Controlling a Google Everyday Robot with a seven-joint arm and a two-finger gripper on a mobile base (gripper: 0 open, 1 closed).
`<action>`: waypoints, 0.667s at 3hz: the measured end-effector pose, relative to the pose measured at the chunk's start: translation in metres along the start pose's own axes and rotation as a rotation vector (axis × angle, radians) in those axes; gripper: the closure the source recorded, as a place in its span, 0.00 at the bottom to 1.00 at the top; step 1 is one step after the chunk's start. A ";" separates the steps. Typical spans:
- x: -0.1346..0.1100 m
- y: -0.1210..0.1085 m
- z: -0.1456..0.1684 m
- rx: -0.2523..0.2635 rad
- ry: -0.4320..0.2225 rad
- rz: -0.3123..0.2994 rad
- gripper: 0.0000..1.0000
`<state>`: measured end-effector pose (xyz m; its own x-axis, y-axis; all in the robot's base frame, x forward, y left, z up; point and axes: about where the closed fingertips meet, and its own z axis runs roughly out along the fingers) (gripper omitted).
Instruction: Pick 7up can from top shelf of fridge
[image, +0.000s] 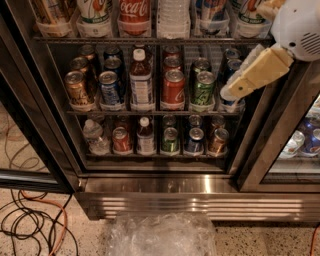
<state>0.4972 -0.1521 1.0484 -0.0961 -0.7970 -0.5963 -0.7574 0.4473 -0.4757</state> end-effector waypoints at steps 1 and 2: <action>-0.006 -0.006 -0.001 0.024 -0.016 -0.011 0.00; -0.005 -0.007 0.007 0.035 -0.011 0.015 0.00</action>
Offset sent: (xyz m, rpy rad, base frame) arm 0.0244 0.0022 -0.0060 0.0411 -0.0315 -0.0703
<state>0.5072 -0.1484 1.0503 -0.1001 -0.7853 -0.6109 -0.7328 0.4735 -0.4886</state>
